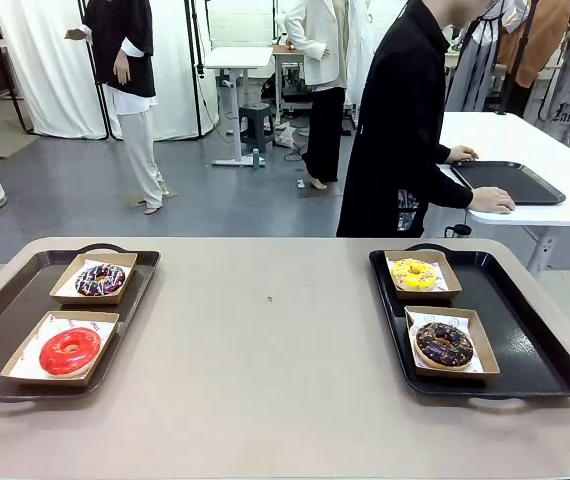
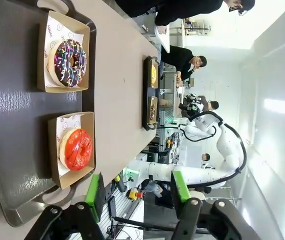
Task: Individually package the donuts and arrange them on the tray.
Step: Place the picked Paper togo box on the Handle tray.
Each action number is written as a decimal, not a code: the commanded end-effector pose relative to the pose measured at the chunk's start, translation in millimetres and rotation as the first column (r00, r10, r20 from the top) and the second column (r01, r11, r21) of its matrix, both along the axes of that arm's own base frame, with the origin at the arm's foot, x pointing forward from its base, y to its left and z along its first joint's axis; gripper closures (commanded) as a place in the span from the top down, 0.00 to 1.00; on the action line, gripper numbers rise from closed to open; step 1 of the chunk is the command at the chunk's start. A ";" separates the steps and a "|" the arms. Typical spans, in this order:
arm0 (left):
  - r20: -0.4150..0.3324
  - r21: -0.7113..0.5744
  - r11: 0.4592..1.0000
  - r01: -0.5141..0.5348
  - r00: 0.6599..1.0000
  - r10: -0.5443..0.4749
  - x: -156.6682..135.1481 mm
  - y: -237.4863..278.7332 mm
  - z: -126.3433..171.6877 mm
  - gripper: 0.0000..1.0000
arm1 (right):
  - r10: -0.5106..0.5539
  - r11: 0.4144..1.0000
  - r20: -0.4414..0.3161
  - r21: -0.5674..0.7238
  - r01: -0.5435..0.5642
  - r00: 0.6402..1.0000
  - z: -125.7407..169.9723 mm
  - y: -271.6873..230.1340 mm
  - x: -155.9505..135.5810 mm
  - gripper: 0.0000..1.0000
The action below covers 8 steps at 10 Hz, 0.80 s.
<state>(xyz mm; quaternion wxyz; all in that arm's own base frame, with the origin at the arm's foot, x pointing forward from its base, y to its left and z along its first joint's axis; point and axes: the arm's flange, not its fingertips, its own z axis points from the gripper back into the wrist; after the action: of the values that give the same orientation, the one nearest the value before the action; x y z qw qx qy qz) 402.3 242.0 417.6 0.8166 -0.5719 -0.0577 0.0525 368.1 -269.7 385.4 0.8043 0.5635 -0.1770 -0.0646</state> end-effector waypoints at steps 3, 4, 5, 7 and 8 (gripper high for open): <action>0.021 0.006 1.000 0.004 1.000 -0.004 -2.3 2.9 -0.6 0.70 | -0.002 1.000 -0.015 0.003 0.002 1.000 2.4 1.5 0.1 1.00; 0.021 0.006 1.000 0.004 1.000 -0.004 -2.3 2.9 -0.6 0.70 | -0.002 1.000 -0.015 0.003 0.002 1.000 2.4 1.5 0.1 1.00; 0.021 0.006 1.000 0.004 1.000 -0.004 -2.3 2.9 -0.6 0.70 | -0.002 1.000 -0.015 0.003 0.002 1.000 2.4 1.5 0.1 1.00; 0.021 0.006 1.000 0.004 1.000 -0.004 -2.3 2.9 -0.6 0.70 | -0.002 1.000 -0.015 0.003 0.002 1.000 2.4 1.5 0.1 1.00; 0.021 0.006 1.000 0.004 1.000 -0.004 -2.3 2.9 -0.6 0.70 | -0.002 1.000 -0.015 0.003 0.002 1.000 2.4 1.5 0.1 1.00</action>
<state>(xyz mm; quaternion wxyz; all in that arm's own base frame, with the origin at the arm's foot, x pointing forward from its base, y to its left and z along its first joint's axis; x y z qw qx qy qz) 402.2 242.2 417.7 0.8167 -0.5717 -0.0592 0.0508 368.1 -269.7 385.4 0.8043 0.5635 -0.1770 -0.0646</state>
